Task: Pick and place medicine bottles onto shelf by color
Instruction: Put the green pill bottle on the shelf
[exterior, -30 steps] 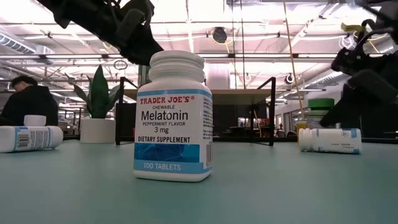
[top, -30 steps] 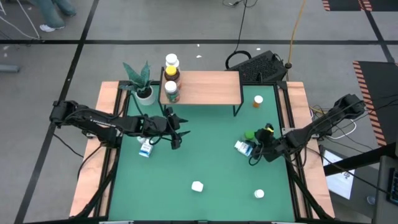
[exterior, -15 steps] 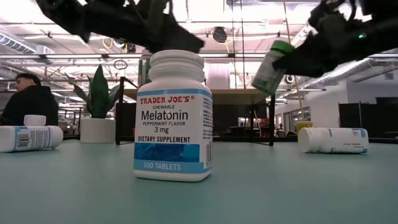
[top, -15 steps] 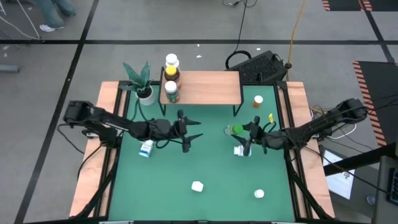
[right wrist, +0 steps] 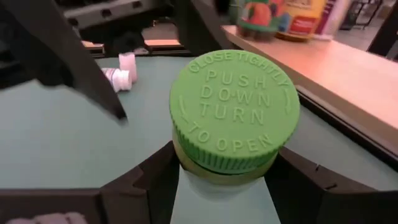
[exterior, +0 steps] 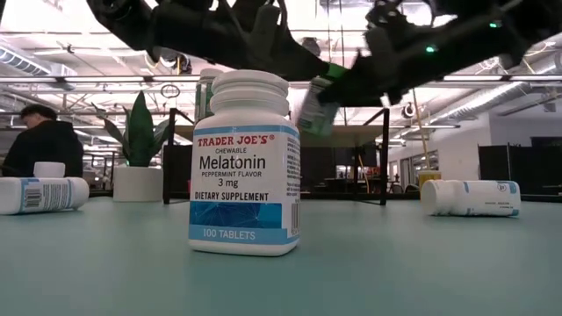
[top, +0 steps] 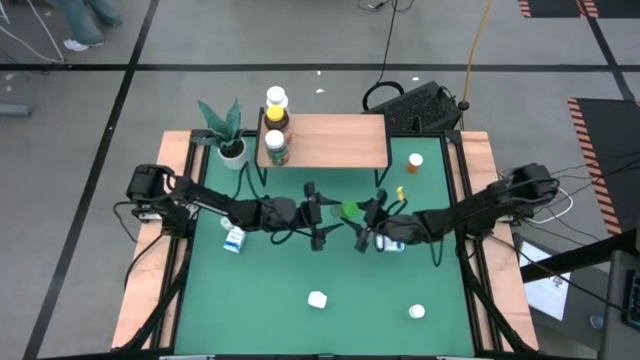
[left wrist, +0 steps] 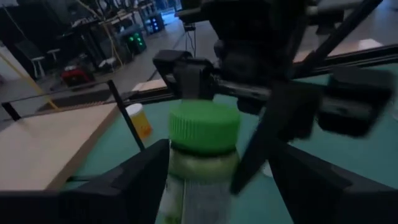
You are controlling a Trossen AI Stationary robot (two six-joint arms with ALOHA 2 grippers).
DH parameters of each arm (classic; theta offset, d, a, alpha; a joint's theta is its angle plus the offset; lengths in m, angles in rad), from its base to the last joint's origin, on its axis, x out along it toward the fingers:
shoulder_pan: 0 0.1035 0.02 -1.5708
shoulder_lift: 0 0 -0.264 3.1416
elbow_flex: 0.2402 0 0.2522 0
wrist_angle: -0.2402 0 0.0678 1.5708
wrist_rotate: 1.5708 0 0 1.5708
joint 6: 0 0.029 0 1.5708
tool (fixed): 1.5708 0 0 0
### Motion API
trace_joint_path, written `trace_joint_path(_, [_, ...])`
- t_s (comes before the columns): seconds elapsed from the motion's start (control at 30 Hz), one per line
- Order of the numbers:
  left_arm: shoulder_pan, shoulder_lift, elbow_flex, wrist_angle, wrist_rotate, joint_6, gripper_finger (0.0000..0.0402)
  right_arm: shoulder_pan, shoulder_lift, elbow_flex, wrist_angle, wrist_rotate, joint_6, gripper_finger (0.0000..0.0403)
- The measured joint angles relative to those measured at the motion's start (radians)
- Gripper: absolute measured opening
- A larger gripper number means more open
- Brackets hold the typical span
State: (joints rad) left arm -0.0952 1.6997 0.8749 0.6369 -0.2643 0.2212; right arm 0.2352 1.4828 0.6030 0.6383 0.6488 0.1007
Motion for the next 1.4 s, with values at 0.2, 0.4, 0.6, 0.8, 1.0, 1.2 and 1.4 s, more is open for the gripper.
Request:
trace_joint_path(0.2, [0.000, -0.001, 0.002, -0.009, -0.006, -0.018, 0.0306, 0.000, 0.086, 0.072, -0.003, 0.000, -0.012, 0.0201])
trace_joint_path(0.4, [0.003, -0.001, 0.002, -0.005, -0.007, -0.047, 0.0286, 0.000, 0.102, 0.084, 0.001, 0.000, -0.012, 0.0201])
trace_joint_path(0.6, [0.006, -0.001, 0.002, -0.013, -0.010, -0.040, 0.0230, 0.000, 0.102, 0.084, 0.021, -0.008, -0.032, 0.0201])
trace_joint_path(0.8, [0.005, -0.002, 0.002, -0.023, -0.010, -0.037, 0.0201, -0.001, 0.102, 0.083, 0.023, -0.039, -0.023, 0.0220])
trace_joint_path(1.0, [0.005, -0.015, 0.002, -0.044, -0.002, -0.070, 0.0217, 0.000, 0.102, 0.083, 0.018, -0.057, -0.032, 0.0281])
trace_joint_path(1.2, [0.012, -0.103, 0.001, -0.138, 0.090, -0.139, 0.0205, 0.015, 0.057, 0.080, -0.138, -0.156, -0.003, 0.0325])
trace_joint_path(1.4, [0.020, -0.179, 0.001, -0.185, 0.448, -0.149, 0.0212, 0.015, 0.031, 0.035, -0.042, -0.395, -0.043, 0.0333])
